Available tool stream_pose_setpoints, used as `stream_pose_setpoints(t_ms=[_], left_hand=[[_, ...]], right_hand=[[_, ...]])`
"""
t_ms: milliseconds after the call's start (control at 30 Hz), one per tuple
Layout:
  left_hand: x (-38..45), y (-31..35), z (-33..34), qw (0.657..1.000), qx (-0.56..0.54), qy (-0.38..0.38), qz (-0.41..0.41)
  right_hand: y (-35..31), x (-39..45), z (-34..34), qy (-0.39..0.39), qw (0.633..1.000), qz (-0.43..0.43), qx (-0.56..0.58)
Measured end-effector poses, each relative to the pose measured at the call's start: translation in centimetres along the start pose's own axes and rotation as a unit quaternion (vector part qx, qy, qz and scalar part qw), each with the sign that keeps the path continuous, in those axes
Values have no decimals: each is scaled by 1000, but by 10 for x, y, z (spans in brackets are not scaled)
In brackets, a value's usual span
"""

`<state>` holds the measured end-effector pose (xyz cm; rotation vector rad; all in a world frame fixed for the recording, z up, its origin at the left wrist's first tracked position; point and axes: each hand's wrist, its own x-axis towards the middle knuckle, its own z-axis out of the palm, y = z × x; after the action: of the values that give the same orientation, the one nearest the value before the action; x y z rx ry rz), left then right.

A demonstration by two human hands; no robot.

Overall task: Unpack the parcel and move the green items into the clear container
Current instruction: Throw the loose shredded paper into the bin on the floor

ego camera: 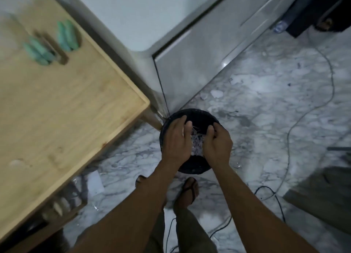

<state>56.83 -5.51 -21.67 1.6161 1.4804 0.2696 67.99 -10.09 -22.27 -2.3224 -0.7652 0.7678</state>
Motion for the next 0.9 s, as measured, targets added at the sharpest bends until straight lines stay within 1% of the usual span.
stream_pose_setpoints(t_ms=[100,200,267,333,467,567,633,767,900], left_hand=[[-20,29,-40,997,-9,26,75],[-44,59,-87,985,-27,111,132],[-66,74,-129,975,-41,166,143],[-86,67,-168,969,-44,208,130],[-123,6,-234,954,-30,292,56],[-157,-55,-269,941,12,339,-12],[-177,-95,-287,929,52,364,-41],[-202,-160,-309,913,142,375,-69],[-205,-208,-323,913,211,345,-52]], right_hand=[[-51,-19,-28,10,999,-33,21],[-97,-37,-51,40,995,-85,37],[-129,-49,-55,47,990,-126,54],[-158,-64,-46,24,985,-166,51],[-210,-103,-10,-51,969,-238,40],[-235,-142,25,-102,953,-280,52],[-244,-166,53,-137,940,-308,45],[-249,-205,105,-206,919,-337,2],[-244,-225,148,-230,900,-367,-45]])
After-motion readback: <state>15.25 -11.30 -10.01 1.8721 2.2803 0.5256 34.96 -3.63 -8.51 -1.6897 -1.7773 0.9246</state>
